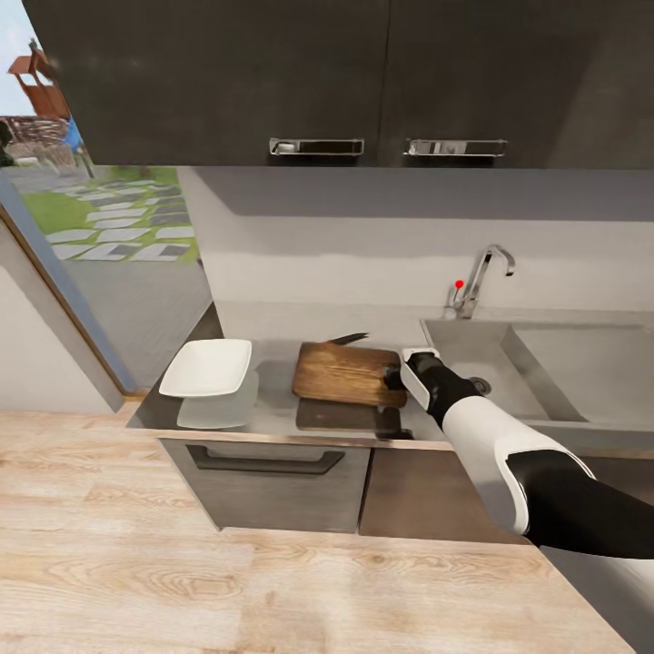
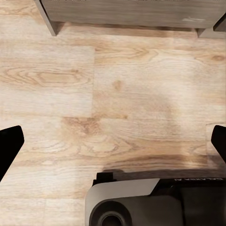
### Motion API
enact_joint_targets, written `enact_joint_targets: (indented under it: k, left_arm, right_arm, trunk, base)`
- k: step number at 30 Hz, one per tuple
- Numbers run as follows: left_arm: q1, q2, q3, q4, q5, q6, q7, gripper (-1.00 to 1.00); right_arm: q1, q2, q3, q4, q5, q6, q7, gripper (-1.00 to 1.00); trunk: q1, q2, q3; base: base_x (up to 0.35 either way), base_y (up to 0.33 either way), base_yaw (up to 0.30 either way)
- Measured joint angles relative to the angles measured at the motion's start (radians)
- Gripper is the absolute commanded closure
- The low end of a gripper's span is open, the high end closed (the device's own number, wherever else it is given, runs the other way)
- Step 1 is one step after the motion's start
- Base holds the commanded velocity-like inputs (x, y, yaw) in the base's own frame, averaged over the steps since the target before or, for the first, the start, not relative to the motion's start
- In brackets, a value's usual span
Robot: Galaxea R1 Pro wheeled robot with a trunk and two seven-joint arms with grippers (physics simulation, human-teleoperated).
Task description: In the kitchen, take the Vidalia onion out of the sink, dice it on the chopping board with the paring knife, put the diced onion into the bowl on the countertop, then place both the paring knife and the chopping board into the sink.
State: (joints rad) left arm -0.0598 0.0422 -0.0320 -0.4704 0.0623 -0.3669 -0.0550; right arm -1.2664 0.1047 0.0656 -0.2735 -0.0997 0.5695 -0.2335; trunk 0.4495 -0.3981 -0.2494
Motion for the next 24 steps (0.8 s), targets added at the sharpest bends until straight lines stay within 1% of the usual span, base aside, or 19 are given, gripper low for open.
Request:
enact_joint_targets:
  k: [21,24]
  left_arm:
    - [0.0,0.0,0.0,0.001,0.0,0.0,0.0,-1.0]
    - [0.0,0.0,0.0,0.001,0.0,0.0,0.0,-1.0]
  right_arm:
    - [0.0,0.001,0.004,0.011,0.005,0.001,-0.002,1.0]
    - [0.0,0.001,0.004,0.011,0.013,0.003,-0.004,1.0]
  trunk:
    - [0.0,0.0,0.0]
    - [0.0,0.0,0.0]
  base:
    - [0.0,0.0,0.0]
    - [0.0,0.0,0.0]
